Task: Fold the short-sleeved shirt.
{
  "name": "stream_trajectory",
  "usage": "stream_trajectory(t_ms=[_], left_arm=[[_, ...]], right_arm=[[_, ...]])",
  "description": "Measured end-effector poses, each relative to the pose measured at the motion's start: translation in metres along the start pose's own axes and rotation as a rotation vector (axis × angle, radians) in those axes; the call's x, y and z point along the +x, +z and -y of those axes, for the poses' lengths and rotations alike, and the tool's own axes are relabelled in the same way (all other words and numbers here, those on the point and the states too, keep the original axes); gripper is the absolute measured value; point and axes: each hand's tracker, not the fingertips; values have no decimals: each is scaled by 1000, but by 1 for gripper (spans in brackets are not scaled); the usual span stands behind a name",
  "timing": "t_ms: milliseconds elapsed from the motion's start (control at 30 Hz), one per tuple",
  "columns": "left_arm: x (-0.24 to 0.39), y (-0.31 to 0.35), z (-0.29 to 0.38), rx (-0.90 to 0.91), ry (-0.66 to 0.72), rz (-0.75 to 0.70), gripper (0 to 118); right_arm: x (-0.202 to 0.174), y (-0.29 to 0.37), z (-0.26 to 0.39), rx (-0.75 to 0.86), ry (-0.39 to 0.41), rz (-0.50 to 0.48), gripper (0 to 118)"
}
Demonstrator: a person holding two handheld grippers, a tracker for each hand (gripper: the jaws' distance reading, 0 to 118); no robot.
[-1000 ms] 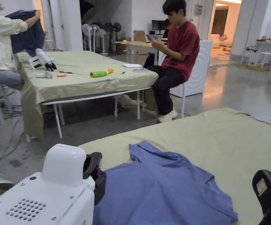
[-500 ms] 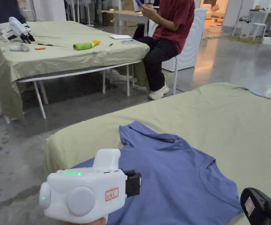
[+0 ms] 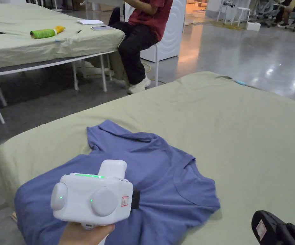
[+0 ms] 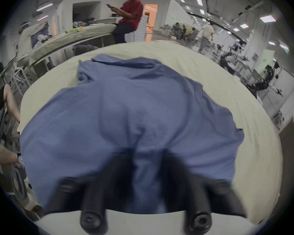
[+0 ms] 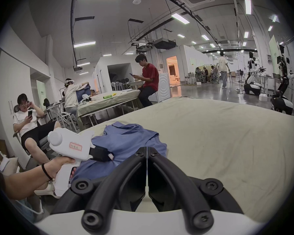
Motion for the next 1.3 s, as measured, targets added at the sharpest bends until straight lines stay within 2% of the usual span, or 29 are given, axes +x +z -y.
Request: stream_trajectory(t_ms=[67,133,267,433,567,667,833,933,1033,1167,1300], left_arm=[[-14,2,1,-4,190,101,4],[-25,-3,3,-23,290,143,4],[-37,5,3,-6,355,195,4],[-31,34,-7,56,469,376,4],[0,64,-19,123,384,427,4],[32,83,-26,143,395,617,4],[137,115,-38,148,237,864,4],[211,138,-31,89,175,1100,4],[286,169,-15,37,45,1286,4],[376,203,35,-30,-175,1379,4],[444,191,113,-296,-317,1341,4]], right_arm=[[0,-1,4,-11,-12,-8,4],[2,0,7,-15,-24,-8,4],[10,6,11,-22,-38,18,4],[28,22,10,5,-89,69,4],[47,57,6,68,-127,156,4],[63,97,3,112,-134,258,4],[85,181,2,183,-118,463,4],[95,238,4,228,-123,578,4],[101,292,7,271,-113,711,4],[104,360,17,331,-124,886,4],[106,410,38,345,-181,998,4]])
